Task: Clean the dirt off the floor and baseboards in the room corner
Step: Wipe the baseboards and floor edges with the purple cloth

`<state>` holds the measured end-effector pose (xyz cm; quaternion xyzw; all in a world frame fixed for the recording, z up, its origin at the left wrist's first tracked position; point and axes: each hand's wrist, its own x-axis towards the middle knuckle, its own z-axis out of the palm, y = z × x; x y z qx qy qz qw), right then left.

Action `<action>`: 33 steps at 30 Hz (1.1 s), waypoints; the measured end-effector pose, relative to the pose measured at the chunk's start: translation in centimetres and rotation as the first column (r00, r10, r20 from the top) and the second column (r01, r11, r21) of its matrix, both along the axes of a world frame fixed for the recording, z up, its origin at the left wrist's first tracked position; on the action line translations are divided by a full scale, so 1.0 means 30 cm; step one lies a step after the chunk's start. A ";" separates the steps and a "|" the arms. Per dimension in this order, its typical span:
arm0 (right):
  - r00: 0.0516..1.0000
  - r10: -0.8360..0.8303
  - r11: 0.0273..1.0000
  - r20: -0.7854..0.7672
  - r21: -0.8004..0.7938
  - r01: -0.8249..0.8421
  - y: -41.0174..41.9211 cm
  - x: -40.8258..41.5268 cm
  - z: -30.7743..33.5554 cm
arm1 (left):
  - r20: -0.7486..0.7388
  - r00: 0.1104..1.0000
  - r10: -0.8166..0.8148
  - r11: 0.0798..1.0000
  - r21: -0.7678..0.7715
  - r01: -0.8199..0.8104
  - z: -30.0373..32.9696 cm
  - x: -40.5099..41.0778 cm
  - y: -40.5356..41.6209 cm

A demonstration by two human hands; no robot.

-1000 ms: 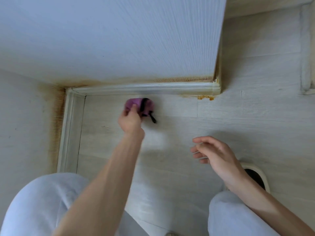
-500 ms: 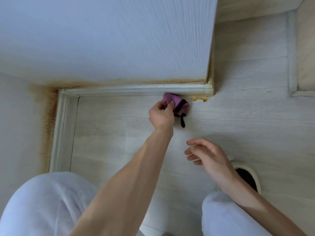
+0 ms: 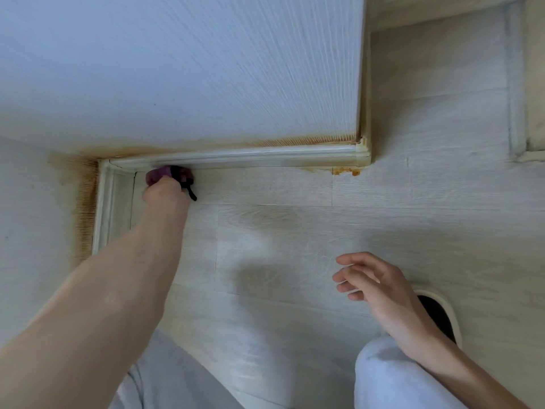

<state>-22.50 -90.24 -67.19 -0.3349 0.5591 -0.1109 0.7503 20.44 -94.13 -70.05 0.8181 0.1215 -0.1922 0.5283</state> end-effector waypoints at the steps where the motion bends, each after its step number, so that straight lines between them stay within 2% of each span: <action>1: 1.000 0.007 1.000 -0.001 0.002 -0.007 0.007 -0.004 0.000 | 0.016 1.000 0.007 1.000 0.023 -0.008 -0.023 -0.017 -0.021; 3: 1.000 0.024 1.000 -0.013 0.007 -0.024 0.017 -0.005 -0.002 | 0.119 0.993 -0.002 0.999 0.053 -0.004 -0.078 -0.091 -0.063; 4: 0.999 0.028 0.999 -0.019 0.019 -0.028 0.020 0.001 -0.004 | 0.120 0.992 -0.029 1.000 -0.005 0.030 -0.090 -0.152 -0.070; 6: 0.999 0.040 0.999 -0.019 0.036 -0.039 0.017 0.034 -0.003 | 0.002 0.990 -0.140 0.981 -0.135 0.139 -0.068 -0.280 -0.048; 8: 0.997 0.076 0.997 -0.001 0.023 -0.076 0.012 0.071 0.001 | -0.116 0.974 -0.194 0.978 -0.102 0.183 -0.055 -0.327 -0.009; 10: 0.995 0.096 0.995 0.023 0.007 -0.097 0.009 0.092 0.003 | -0.126 0.984 -0.123 0.990 -0.088 0.113 -0.033 -0.286 0.009; 12: 0.995 0.091 0.996 0.031 0.002 -0.091 0.009 0.087 0.002 | -0.058 0.998 0.024 0.994 -0.106 -0.030 -0.007 -0.192 0.000; 16: 0.999 0.034 0.999 0.005 0.011 -0.034 0.024 0.028 -0.008 | -0.058 0.995 0.077 0.995 -0.063 -0.081 0.017 -0.149 -0.052; 18: 1.000 0.010 1.000 -0.016 0.004 -0.010 0.028 0.005 -0.019 | 0.028 1.000 -0.006 0.999 0.037 0.005 -0.024 -0.208 -0.060; 21: 0.999 0.021 0.999 -0.035 0.035 -0.020 0.028 0.008 -0.023 | 0.010 0.971 -0.241 0.961 0.145 0.237 -0.088 -0.341 -0.032; 24: 0.999 0.050 0.998 0.003 0.031 -0.050 0.022 0.046 -0.003 | -0.031 0.939 -0.342 0.934 0.103 0.343 -0.046 -0.407 0.000; 29: 0.998 0.055 0.998 0.013 0.005 -0.056 0.018 0.042 0.000 | 0.023 0.999 -0.049 0.999 -0.008 0.049 0.027 -0.203 0.022; 33: 1.000 0.017 1.000 -0.008 0.022 -0.017 0.030 0.005 -0.002 | -0.019 0.994 -0.109 0.994 -0.033 0.109 -0.017 -0.275 -0.052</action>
